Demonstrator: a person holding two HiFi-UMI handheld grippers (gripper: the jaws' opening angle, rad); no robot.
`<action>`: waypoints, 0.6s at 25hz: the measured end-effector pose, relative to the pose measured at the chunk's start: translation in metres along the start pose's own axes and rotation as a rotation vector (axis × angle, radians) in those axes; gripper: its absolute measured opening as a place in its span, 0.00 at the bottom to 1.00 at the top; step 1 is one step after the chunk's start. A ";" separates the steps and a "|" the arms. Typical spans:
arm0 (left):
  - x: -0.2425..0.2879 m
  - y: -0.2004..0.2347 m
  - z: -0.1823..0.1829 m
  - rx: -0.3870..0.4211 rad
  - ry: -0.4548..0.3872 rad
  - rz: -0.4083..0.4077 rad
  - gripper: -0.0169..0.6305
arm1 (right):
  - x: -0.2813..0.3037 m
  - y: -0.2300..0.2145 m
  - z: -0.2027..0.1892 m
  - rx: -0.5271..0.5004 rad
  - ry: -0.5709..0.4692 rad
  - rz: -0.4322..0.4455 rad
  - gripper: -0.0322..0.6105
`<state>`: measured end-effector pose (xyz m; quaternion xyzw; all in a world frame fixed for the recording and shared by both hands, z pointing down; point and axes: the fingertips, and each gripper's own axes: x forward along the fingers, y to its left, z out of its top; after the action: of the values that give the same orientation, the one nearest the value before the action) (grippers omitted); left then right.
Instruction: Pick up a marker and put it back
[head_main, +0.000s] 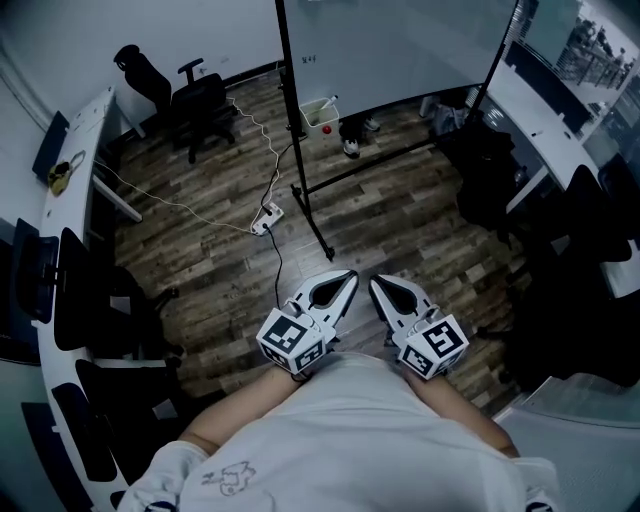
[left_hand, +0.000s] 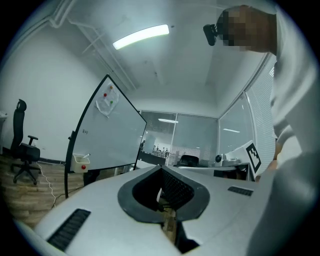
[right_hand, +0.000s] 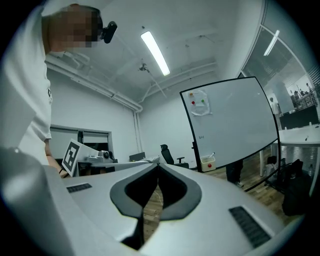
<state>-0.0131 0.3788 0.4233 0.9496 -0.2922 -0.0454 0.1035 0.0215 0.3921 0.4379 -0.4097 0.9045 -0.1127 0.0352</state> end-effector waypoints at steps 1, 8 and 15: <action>0.000 0.013 0.004 0.003 0.000 0.002 0.03 | 0.013 -0.003 0.001 0.004 -0.002 0.000 0.07; -0.005 0.101 0.047 0.051 0.010 0.004 0.03 | 0.114 -0.003 0.024 0.018 -0.032 0.025 0.07; -0.017 0.157 0.057 0.053 0.036 -0.023 0.03 | 0.176 0.004 0.027 0.015 -0.042 0.008 0.07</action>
<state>-0.1208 0.2518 0.4032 0.9560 -0.2804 -0.0216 0.0829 -0.0935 0.2580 0.4163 -0.4079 0.9044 -0.1108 0.0578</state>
